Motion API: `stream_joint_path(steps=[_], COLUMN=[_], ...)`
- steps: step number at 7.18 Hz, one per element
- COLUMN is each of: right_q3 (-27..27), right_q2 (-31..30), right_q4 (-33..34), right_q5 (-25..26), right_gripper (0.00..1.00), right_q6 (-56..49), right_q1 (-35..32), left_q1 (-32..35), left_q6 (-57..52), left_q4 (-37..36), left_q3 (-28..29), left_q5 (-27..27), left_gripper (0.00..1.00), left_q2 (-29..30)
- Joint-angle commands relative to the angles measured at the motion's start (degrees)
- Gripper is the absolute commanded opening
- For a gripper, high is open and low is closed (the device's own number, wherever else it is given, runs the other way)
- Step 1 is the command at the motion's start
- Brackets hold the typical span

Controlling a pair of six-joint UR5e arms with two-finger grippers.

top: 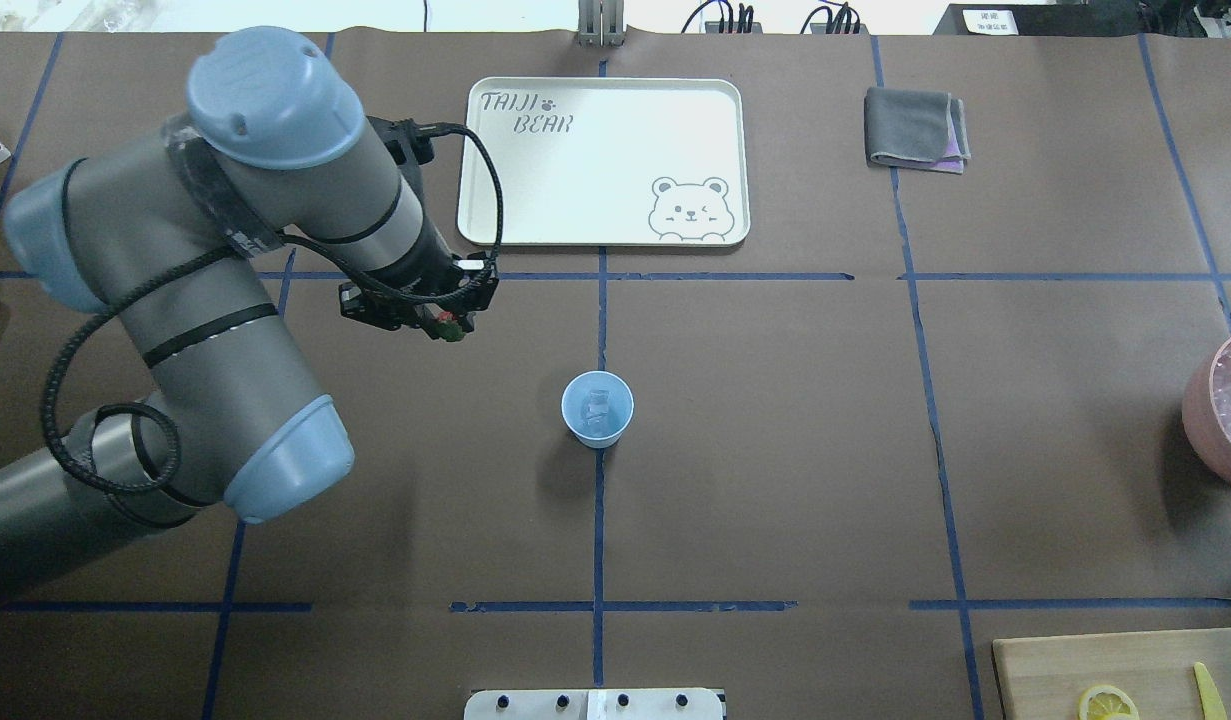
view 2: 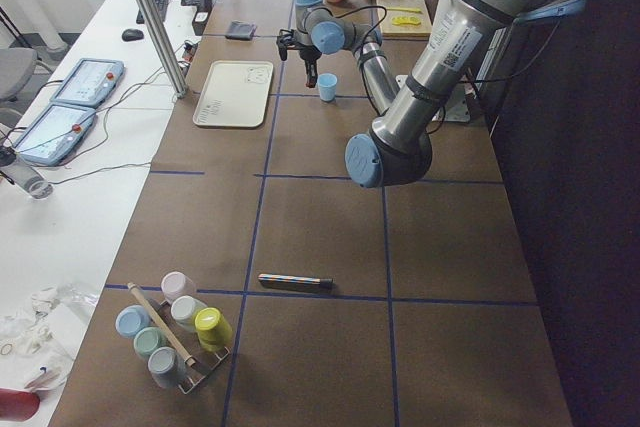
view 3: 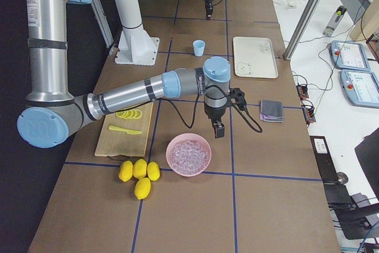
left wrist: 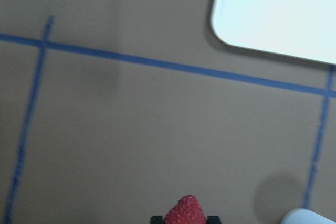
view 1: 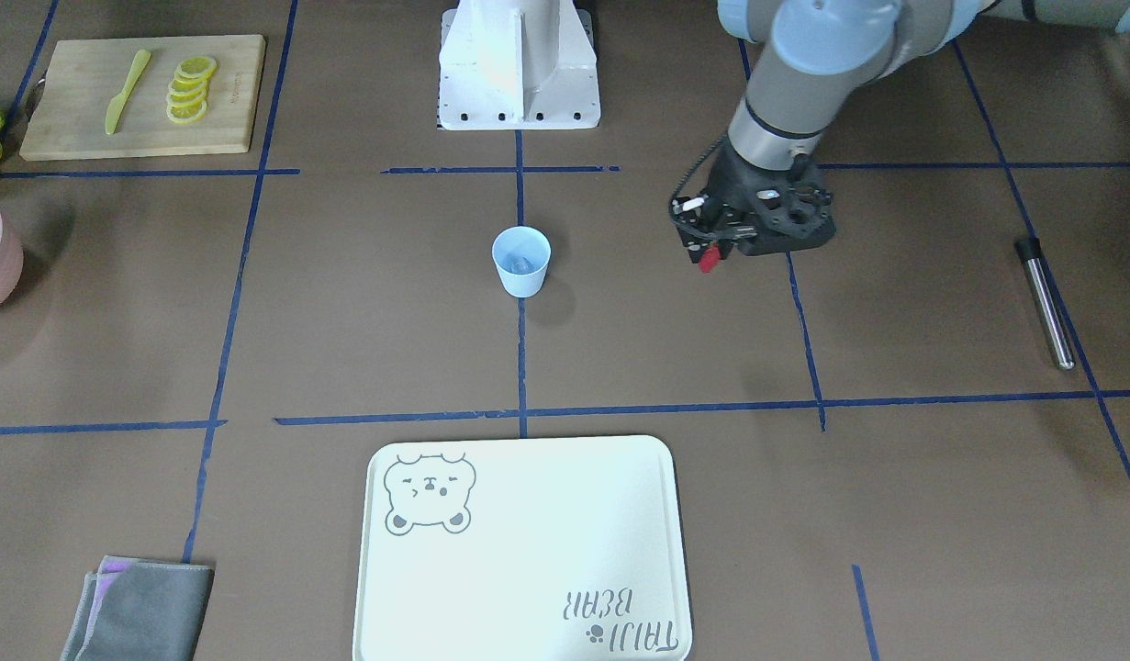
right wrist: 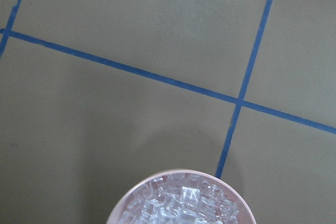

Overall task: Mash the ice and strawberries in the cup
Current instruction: 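Carry the strawberry with the left gripper over the light-blue cup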

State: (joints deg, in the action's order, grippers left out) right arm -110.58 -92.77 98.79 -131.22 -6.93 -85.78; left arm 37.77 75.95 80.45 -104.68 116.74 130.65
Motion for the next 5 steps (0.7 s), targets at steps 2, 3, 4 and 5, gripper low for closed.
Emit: stream_joint_path(steps=[2,3,4,5], right_q3=[1.2,1.2,1.3,1.3], right_q2=[-2.1,-2.2,-2.2,-2.2], right_q4=[0.0,0.0,0.0,0.0], right_q5=[-1.4,-1.8,-2.2,-2.5], right_gripper=[0.99,0.99,0.99,0.99], right_q6=[-3.0,-2.9,-2.9,-2.9], right_q1=[-2.2,-2.3,-2.3,-2.3], left_q1=[-6.9,-8.2,-8.7,-9.8], left_q6=[6.0,6.3,6.4,6.4], left_q4=[4.4,4.5,4.5,4.5], left_q3=[8.0,9.1,9.5,9.6], left_q5=[-5.0,-6.6,-6.6,-6.7], left_gripper=[0.02,0.02,0.02,0.02], left_q2=[7.3,8.0,8.3,8.1])
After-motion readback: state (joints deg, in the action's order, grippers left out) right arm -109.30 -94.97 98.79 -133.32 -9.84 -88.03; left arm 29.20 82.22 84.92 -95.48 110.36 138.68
